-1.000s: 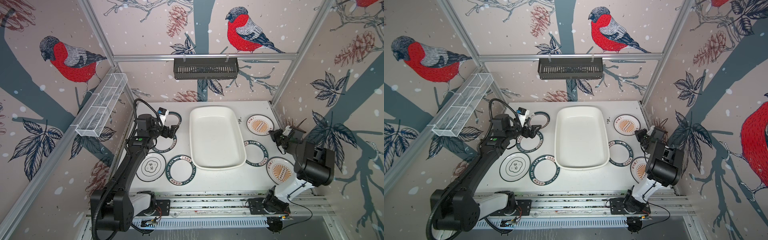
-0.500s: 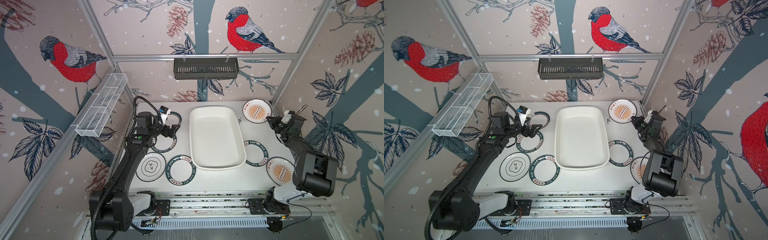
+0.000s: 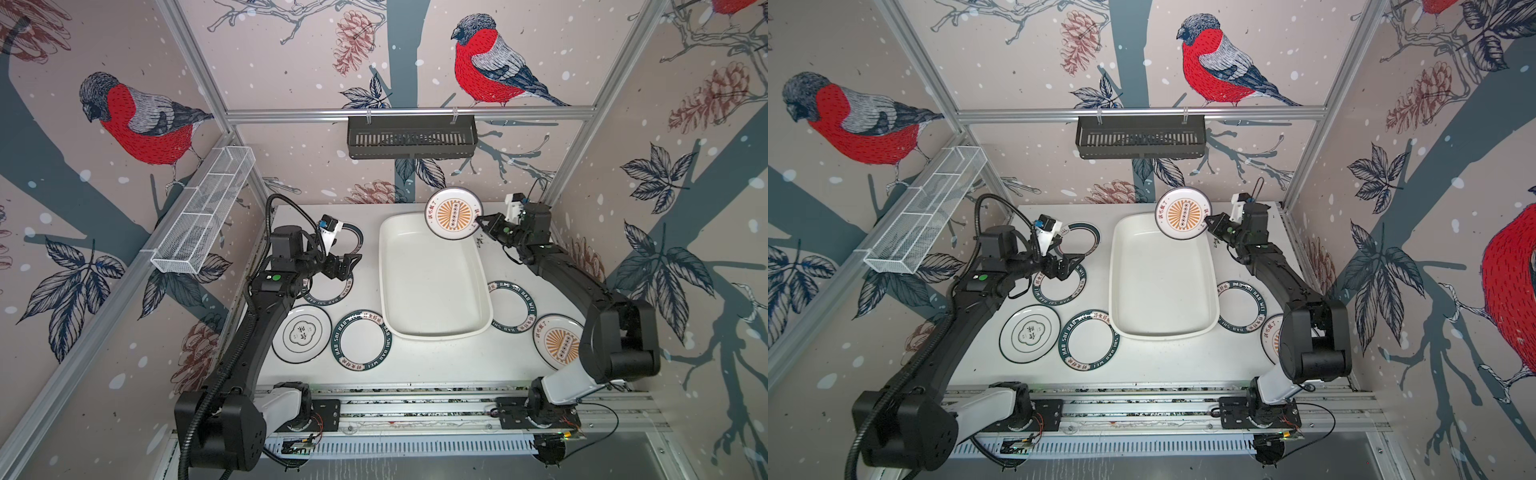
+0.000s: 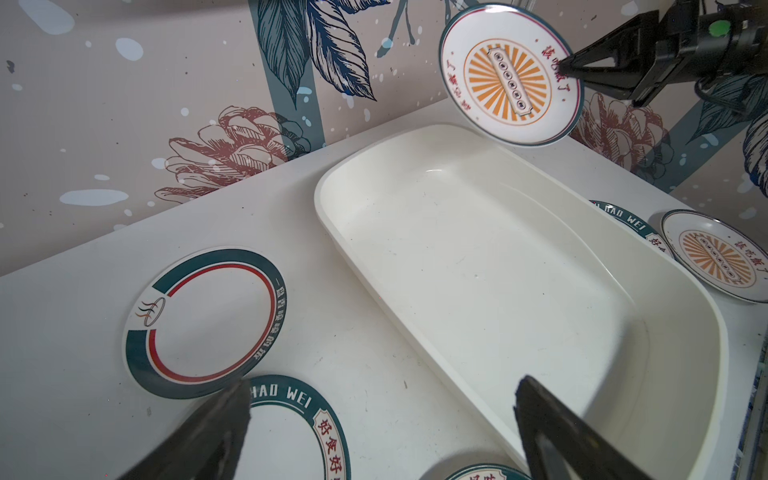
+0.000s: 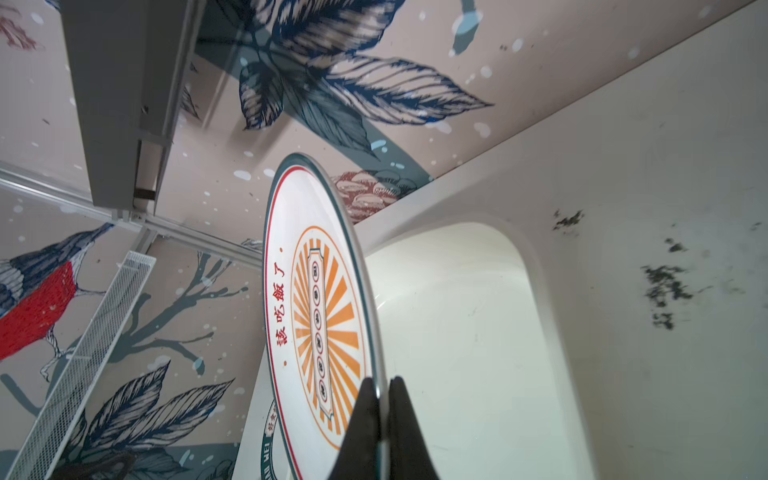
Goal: Place the plates into the plastic bin on the countertop
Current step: 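Lift the sunburst plate with the right gripper and carry it over the bin, then lower the sunburst plate into the bin and open the right gripper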
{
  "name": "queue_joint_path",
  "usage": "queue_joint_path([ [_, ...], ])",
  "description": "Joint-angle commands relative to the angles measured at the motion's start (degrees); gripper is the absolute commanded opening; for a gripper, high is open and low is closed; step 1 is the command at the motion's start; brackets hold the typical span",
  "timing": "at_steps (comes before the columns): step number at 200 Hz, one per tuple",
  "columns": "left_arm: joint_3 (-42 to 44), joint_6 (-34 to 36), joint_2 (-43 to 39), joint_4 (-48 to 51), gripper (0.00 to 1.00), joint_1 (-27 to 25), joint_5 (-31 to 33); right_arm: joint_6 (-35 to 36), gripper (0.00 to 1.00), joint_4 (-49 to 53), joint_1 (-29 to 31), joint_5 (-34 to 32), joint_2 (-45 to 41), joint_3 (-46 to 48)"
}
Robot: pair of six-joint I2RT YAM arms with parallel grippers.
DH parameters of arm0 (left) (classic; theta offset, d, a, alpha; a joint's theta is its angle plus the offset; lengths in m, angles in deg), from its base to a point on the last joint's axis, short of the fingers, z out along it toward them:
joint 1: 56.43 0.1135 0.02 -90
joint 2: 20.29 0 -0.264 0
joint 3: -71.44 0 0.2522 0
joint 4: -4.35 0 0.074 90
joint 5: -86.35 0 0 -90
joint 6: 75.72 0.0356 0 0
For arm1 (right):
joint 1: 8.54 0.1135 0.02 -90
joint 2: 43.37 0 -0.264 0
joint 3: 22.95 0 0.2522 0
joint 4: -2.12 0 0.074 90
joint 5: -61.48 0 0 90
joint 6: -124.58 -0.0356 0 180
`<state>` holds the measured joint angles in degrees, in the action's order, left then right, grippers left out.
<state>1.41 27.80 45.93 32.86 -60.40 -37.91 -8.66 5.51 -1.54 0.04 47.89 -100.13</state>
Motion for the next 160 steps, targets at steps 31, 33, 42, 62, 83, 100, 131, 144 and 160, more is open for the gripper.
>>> queue_joint_path([
  [31,-0.6,0.0,-1.7,1.9,0.98,-0.1,0.2,0.0,0.01,-2.7,7.4,-4.8,6.7,-1.4],
  [33,-0.6,-0.1,-1.7,1.8,0.98,-0.1,0.2,0.0,0.01,-2.7,7.6,-4.9,7.0,-1.5],
  [42,-0.6,-0.3,-1.9,1.7,0.98,-0.1,0.0,0.1,0.01,-2.1,8.7,-5.5,8.2,-2.4],
  [62,-0.6,-0.6,-2.1,1.8,0.98,-0.1,-0.3,0.5,0.01,-1.1,10.9,-6.5,10.8,-3.8],
  [83,-0.6,-0.7,-2.4,1.7,0.98,-0.1,-0.3,1.0,0.01,0.5,12.6,-6.8,13.7,-5.8],
  [100,-0.3,-0.8,-2.8,1.7,0.98,-0.1,-0.3,1.0,0.01,0.5,13.3,-7.1,15.4,-6.1],
  [131,0.1,-0.8,-2.9,1.6,0.98,-0.1,-0.6,0.5,0.01,0.1,13.5,-7.6,17.4,-6.1],
  [144,0.3,-0.9,-3.0,1.4,0.98,-0.1,-0.9,0.4,0.01,-0.1,13.6,-8.0,18.2,-6.3],
  [160,0.5,-1.1,-2.9,1.1,0.98,-0.1,-1.1,0.5,0.01,0.1,13.7,-9.0,19.3,-6.7],
])
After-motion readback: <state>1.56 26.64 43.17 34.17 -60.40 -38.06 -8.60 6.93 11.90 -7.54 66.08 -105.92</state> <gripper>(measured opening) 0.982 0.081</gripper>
